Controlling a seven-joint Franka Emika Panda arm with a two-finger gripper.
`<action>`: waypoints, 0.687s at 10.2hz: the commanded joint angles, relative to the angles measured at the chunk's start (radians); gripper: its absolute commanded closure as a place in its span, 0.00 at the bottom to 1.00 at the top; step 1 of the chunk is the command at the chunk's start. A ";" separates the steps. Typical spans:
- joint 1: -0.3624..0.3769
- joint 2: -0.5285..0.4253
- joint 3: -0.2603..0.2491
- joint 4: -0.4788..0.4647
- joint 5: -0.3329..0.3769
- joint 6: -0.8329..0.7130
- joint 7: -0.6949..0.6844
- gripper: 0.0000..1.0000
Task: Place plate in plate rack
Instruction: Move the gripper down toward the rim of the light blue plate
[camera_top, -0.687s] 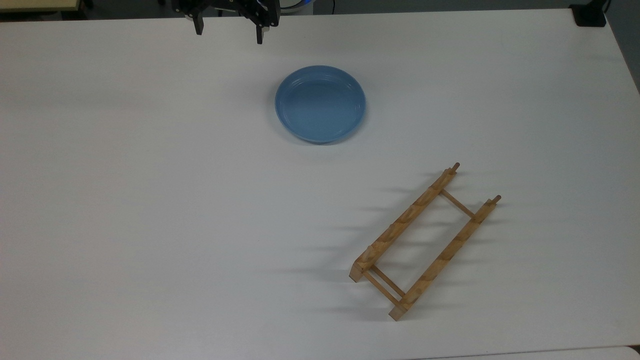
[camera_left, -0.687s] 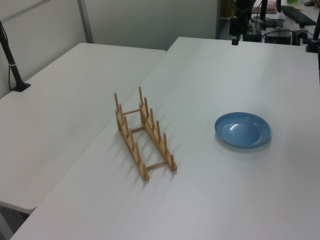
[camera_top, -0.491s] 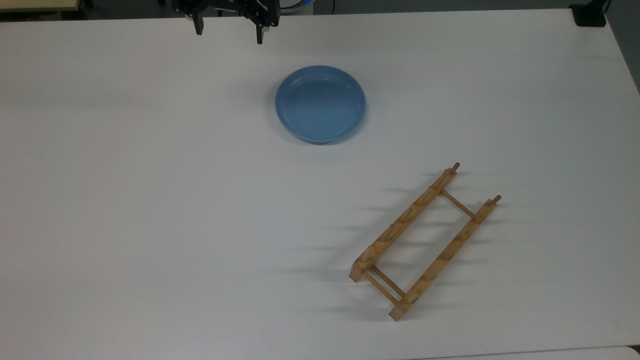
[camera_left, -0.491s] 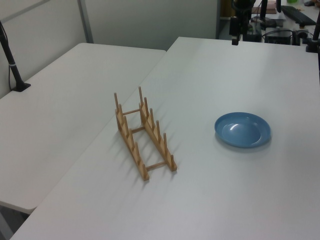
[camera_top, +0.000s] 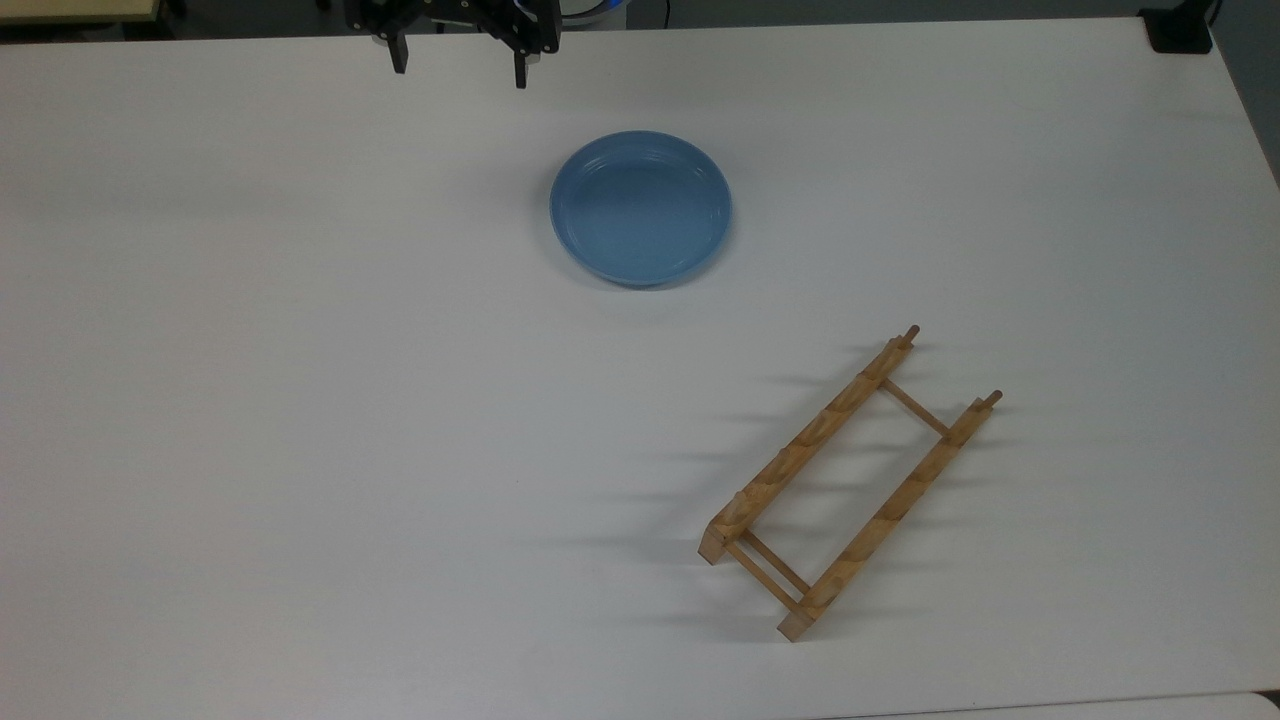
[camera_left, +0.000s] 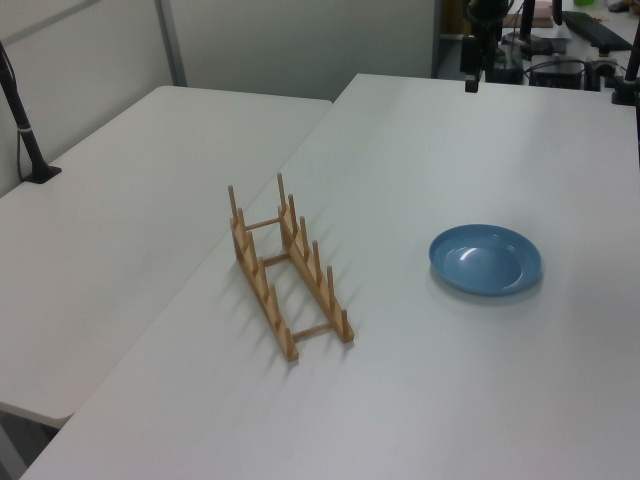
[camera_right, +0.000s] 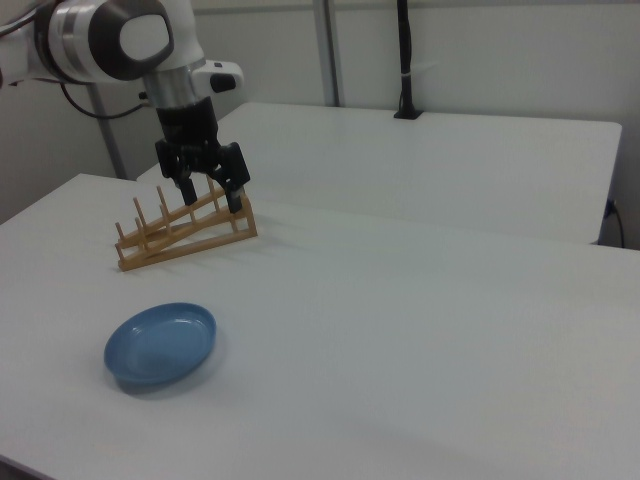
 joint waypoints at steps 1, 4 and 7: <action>0.001 -0.003 -0.001 -0.117 0.014 0.069 -0.185 0.00; 0.002 0.140 0.000 -0.179 0.007 0.166 -0.437 0.00; 0.027 0.262 0.011 -0.208 -0.038 0.240 -0.446 0.22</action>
